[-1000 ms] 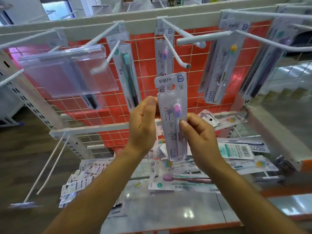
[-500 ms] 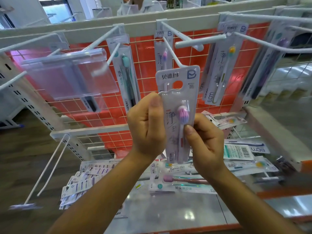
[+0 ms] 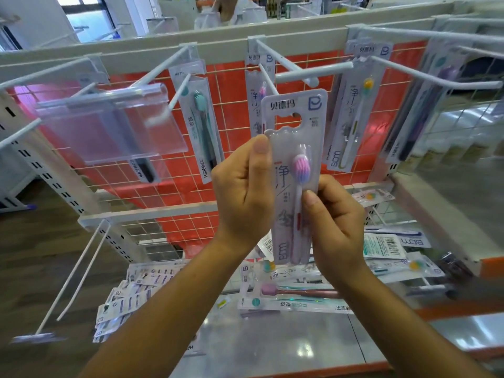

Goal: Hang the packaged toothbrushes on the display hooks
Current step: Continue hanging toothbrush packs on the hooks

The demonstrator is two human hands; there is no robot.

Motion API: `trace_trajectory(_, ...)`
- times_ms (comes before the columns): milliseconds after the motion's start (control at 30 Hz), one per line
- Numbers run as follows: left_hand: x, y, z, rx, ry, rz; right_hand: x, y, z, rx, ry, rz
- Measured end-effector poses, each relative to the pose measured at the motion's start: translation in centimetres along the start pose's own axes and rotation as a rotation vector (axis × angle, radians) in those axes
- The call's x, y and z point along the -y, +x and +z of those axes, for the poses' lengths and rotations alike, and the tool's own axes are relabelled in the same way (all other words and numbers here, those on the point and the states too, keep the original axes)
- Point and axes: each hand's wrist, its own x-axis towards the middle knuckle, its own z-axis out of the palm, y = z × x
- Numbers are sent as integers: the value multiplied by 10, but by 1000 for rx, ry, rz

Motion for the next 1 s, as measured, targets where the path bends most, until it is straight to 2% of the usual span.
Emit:
trace_trajectory(367, 3, 2, 0, 23, 51, -51, 2, 5, -1, 1, -5, 77)
trace_trajectory(700, 37, -10, -13, 74, 186, -223, -20, 37, 2, 3, -70, 236)
trace_trajectory(867, 46, -13, -18, 71, 141, -405, -35, 63, 7, -7, -114, 299)
trace_trajectory(1000, 56, -17, -22, 44, 168, -459, -52, 86, 16, -9, -133, 346)
